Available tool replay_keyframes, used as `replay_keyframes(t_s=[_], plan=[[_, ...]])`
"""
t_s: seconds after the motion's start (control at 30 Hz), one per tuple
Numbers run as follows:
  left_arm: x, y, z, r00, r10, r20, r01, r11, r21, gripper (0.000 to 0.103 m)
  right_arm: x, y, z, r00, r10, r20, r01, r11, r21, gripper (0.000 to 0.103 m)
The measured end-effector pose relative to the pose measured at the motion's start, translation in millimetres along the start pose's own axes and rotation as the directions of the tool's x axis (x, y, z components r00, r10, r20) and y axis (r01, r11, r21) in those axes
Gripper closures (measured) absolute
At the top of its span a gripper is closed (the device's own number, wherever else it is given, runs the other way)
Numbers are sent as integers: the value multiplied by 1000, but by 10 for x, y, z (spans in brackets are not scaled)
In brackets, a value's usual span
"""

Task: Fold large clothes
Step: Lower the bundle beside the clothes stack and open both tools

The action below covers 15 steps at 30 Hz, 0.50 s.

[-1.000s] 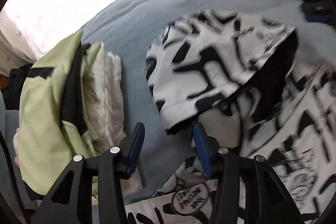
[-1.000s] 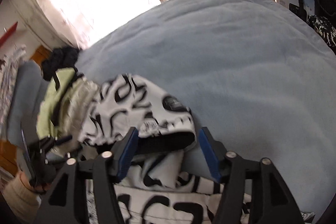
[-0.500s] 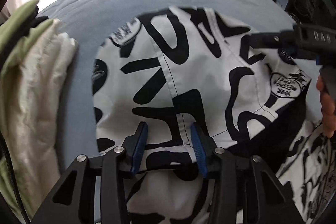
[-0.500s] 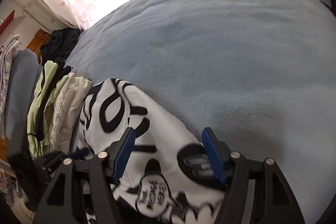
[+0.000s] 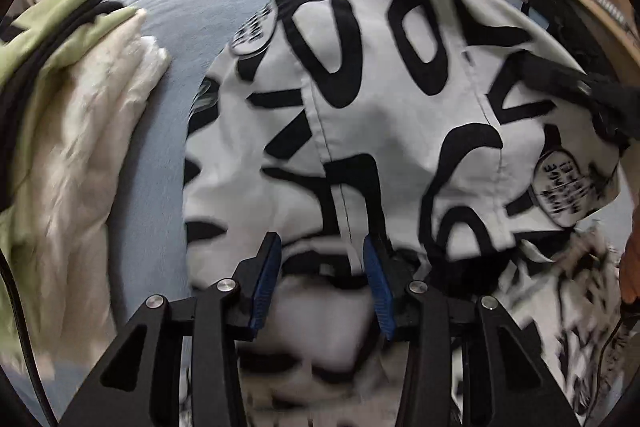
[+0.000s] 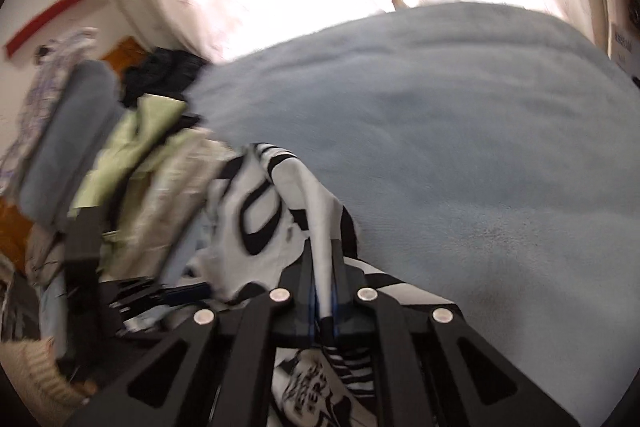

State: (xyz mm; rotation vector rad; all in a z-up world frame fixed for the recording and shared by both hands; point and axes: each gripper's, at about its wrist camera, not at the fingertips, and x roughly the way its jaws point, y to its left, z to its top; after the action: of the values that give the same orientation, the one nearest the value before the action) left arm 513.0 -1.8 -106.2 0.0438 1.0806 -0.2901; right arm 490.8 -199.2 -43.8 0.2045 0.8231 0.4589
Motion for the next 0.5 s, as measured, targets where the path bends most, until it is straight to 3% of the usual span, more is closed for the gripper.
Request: replay_keyframes(t_s=[0.23, 0.43, 0.5], plan=[[-748, 59, -829, 998, -55, 26, 56, 998, -32, 62, -876, 641, -601, 989, 142, 50, -131, 976, -172, 99], [-1339, 104, -1825, 993, -105, 47, 109, 990, -95, 62, -1440, 1187, -1410, 990, 139, 21, -125, 939, -320, 98], [-1498, 95, -2136, 992, -118, 52, 123, 986, -109, 62, -1550, 1236, -1710, 996, 92, 4, -86, 941, -328, 95]])
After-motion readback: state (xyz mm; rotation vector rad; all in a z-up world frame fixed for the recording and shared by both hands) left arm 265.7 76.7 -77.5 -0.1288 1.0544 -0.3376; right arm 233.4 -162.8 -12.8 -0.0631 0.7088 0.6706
